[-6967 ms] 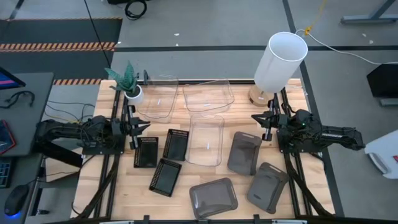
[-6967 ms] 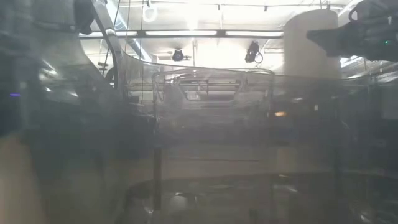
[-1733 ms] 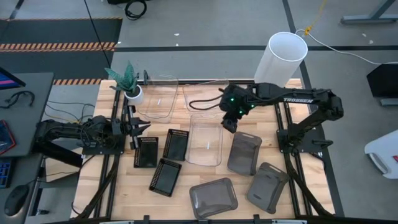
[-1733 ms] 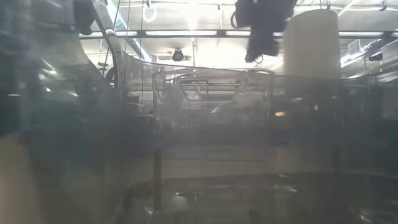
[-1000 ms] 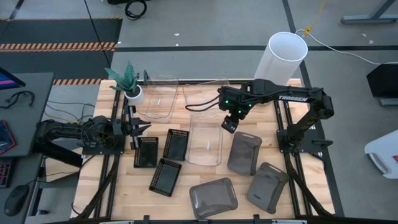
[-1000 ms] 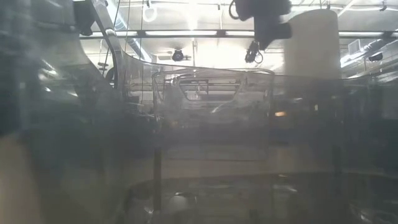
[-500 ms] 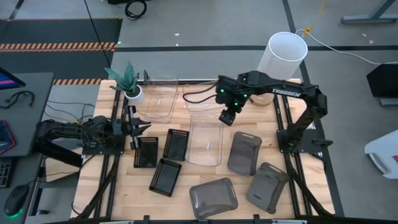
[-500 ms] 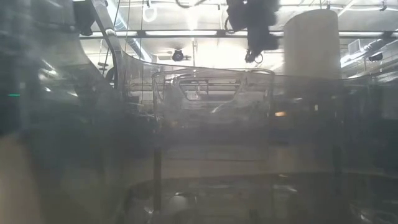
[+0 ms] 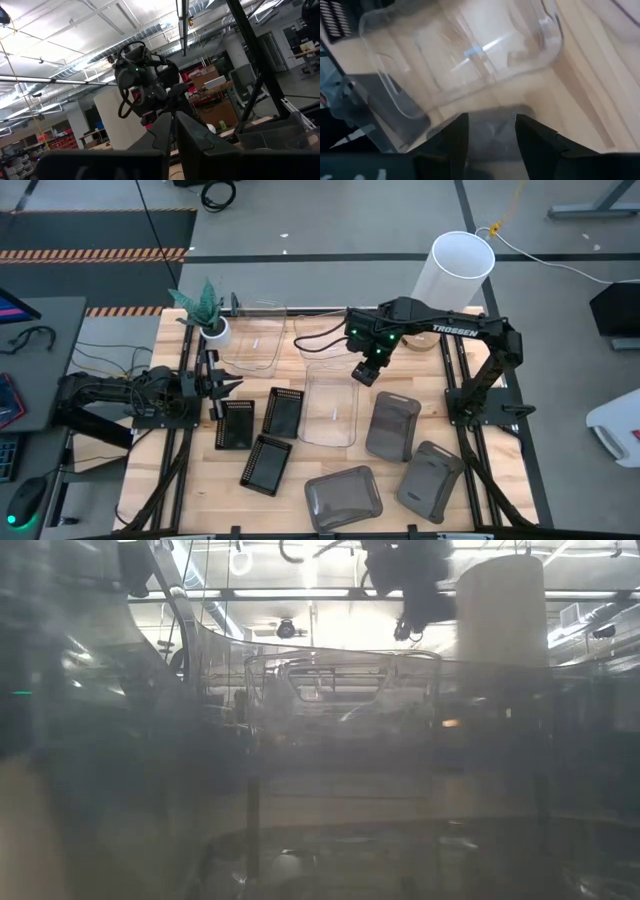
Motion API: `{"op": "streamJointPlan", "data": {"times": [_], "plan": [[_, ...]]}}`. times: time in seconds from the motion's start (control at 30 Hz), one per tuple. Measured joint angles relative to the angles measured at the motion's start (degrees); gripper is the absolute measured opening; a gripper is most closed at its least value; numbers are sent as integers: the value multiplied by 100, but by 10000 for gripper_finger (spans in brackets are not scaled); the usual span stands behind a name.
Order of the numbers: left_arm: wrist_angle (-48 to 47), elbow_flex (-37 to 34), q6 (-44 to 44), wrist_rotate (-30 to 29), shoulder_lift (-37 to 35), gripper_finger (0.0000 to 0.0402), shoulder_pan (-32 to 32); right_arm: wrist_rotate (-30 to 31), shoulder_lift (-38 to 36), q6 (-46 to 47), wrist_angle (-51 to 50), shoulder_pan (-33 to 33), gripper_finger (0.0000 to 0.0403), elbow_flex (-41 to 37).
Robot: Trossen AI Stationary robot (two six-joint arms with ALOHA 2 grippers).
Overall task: Stack baskets by color
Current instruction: Stack the bottom transparent bin on top of the top right transparent bin
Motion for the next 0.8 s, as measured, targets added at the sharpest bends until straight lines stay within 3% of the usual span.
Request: {"op": "streamJointPlan", "data": {"times": [0.4,0.8], "plan": [[0,0,1,0,1,34,0,898,1031,-640,284,207,167,687],[3,0,0,0,0,32,0,434,1218,-1225,626,878,168,1215]]}}
